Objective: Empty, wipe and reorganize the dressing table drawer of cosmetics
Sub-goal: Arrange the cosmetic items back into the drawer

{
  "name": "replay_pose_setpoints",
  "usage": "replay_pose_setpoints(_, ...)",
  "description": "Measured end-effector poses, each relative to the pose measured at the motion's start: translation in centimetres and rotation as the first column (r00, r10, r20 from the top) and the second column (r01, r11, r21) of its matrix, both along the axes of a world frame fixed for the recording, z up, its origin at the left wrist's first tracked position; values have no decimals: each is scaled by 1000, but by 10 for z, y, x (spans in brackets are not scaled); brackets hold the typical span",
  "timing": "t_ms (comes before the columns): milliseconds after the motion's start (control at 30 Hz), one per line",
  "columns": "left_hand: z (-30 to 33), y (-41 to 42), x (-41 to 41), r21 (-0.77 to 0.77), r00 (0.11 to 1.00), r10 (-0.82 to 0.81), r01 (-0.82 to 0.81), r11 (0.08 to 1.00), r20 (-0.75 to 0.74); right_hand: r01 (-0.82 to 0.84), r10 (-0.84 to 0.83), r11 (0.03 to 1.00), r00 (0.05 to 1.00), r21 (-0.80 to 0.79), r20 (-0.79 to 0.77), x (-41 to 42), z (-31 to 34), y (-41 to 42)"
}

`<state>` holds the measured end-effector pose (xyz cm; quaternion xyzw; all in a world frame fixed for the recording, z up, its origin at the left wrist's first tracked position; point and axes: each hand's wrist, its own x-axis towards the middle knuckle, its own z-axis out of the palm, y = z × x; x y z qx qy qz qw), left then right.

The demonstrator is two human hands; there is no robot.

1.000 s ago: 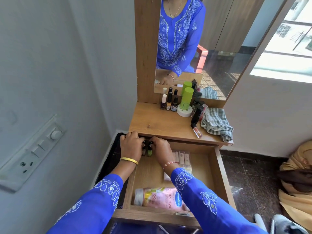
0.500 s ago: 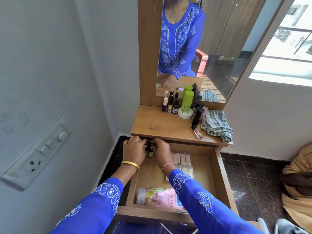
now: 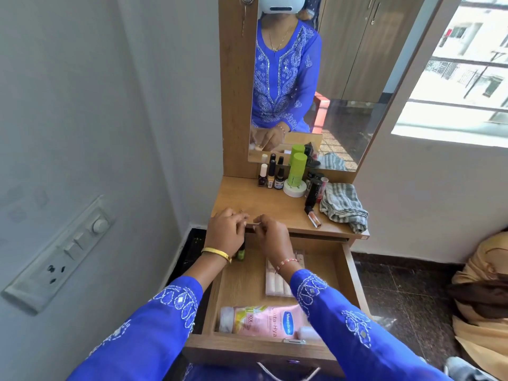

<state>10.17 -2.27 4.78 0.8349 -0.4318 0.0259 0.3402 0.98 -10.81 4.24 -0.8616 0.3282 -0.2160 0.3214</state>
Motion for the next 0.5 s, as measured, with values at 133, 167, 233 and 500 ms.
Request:
replay_pose_setpoints(133, 21, -28, 6, -70, 999, -8, 5, 998, -43, 54, -51, 991, 998, -119, 27, 7, 31, -26)
replay_pose_setpoints(167, 28, -35, 8, -76, 998, -8, 4, 997, -58, 61, -56, 988, 998, -142, 40, 9, 39, -33)
replay_pose_setpoints(233, 40, -50, 13, -73, 997, -4, -2, 997, -72, 62, -54, 975, 998, -212, 42, 14, 56, -50)
replay_pose_setpoints(500, 62, -93, 40, -29, 992, 33, -37, 999, -120, -99, -16, 770, 985, -630, -174, 47, 102, -106)
